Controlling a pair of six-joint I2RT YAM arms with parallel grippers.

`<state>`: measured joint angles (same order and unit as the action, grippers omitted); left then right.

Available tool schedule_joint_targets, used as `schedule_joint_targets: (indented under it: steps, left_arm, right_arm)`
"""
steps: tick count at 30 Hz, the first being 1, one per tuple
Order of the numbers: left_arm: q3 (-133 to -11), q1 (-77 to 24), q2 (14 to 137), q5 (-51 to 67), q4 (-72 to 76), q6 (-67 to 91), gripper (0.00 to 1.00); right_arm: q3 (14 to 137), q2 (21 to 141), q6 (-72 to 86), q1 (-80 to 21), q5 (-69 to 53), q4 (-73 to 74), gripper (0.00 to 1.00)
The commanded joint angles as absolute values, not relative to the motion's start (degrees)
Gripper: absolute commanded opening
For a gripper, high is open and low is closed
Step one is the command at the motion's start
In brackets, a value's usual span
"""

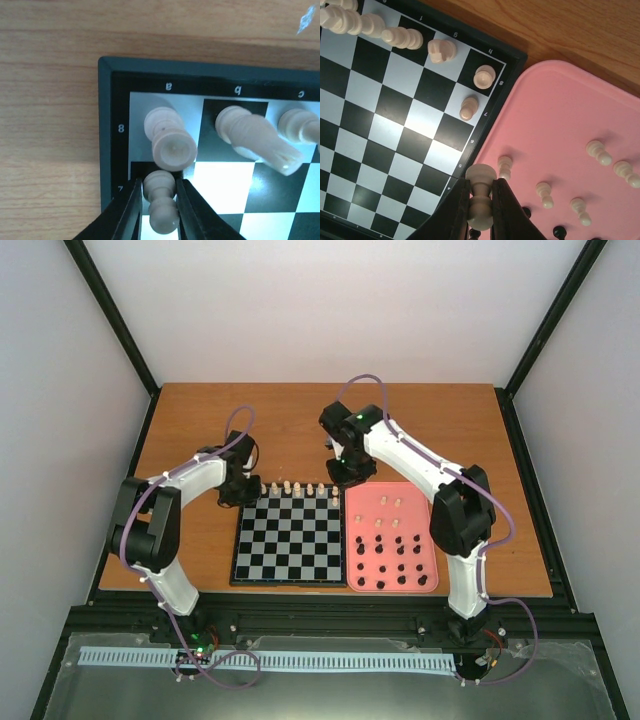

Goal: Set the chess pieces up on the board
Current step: Pick up the chess piece from the storage box, then place the chess piece on the chessboard.

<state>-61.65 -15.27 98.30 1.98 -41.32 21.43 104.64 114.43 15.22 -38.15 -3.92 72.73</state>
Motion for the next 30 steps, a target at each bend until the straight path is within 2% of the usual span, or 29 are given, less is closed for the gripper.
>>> schedule_joint_targets:
  steps: [1, 9, 22, 30]
  left_arm:
    - [-60.4, -14.8, 95.7, 2.5, -42.3, 20.9, 0.25]
    - [-60.0, -14.8, 93.0, 2.4, -43.8, 20.7, 0.33]
    - [-63.5, -14.8, 83.7, 2.9, -50.8, 20.4, 0.36]
    - [-63.0, -14.8, 82.2, 2.4, -51.4, 20.3, 0.36]
  right_arm:
    - [106.7, 114.8, 14.5, -39.8, -5.2, 74.0, 0.04]
    - [112.2, 117.5, 14.3, -41.4, -5.9, 74.8, 0.04]
    - [116.1, 124.6, 13.7, -45.2, -9.0, 73.9, 0.04]
    - [113.6, 127.0, 16.0, -46.1, -4.0, 71.3, 0.04]
